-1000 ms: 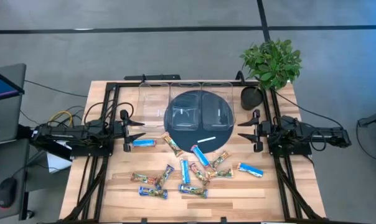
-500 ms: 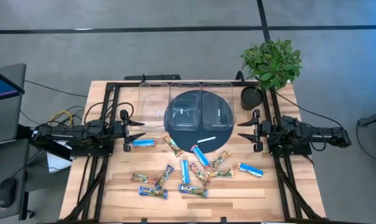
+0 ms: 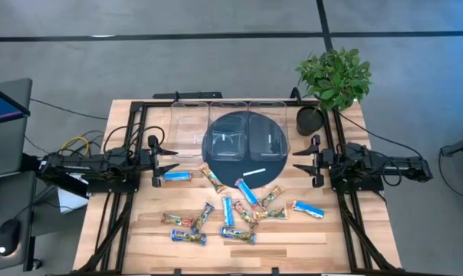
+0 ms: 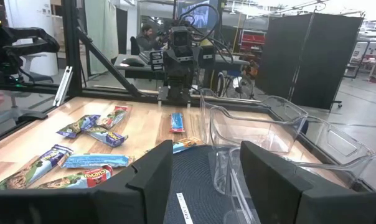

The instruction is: Pick and place Granola Bars by type

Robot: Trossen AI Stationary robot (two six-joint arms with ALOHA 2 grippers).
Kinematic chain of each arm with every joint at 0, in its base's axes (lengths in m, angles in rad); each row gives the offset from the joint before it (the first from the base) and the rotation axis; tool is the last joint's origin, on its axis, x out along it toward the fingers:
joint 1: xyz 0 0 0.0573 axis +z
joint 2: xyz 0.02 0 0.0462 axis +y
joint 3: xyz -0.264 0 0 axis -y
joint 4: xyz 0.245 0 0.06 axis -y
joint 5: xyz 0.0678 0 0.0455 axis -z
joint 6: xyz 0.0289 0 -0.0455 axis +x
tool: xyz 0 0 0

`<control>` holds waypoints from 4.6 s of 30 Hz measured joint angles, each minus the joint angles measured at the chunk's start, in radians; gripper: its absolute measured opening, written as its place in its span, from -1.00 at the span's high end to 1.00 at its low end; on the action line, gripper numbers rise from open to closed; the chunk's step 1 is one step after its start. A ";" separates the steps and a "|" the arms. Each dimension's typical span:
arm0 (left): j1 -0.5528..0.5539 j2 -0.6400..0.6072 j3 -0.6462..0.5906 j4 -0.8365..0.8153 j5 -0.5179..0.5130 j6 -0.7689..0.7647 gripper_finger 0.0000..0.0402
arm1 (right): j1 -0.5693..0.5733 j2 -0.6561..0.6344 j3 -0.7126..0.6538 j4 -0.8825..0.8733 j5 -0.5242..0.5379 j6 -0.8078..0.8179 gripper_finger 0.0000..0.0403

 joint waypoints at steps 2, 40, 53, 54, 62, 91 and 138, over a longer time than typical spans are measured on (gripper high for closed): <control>0.000 0.000 0.000 0.000 0.000 -0.006 0.05 | 0.000 0.000 0.000 0.000 0.000 0.000 0.09; 0.000 -0.001 0.000 0.043 -0.044 -0.346 0.05 | 0.022 0.011 -0.001 0.111 0.077 0.338 0.09; 0.000 0.000 0.000 0.085 0.020 -0.242 0.05 | 0.059 0.276 0.109 0.260 -0.082 0.105 0.10; 0.000 0.000 0.000 0.088 0.033 -0.230 0.05 | 0.070 0.325 0.127 0.266 -0.078 0.092 0.11; -0.001 0.000 0.000 0.114 0.181 -0.210 0.05 | 0.214 0.749 0.347 0.244 0.016 0.012 0.22; -0.287 0.212 0.000 0.169 0.031 -0.182 0.05 | 0.911 1.382 0.790 -0.838 0.399 1.297 0.39; -0.312 0.352 0.000 0.352 -0.062 -0.199 0.05 | 1.028 1.488 0.614 -0.699 0.256 1.644 0.41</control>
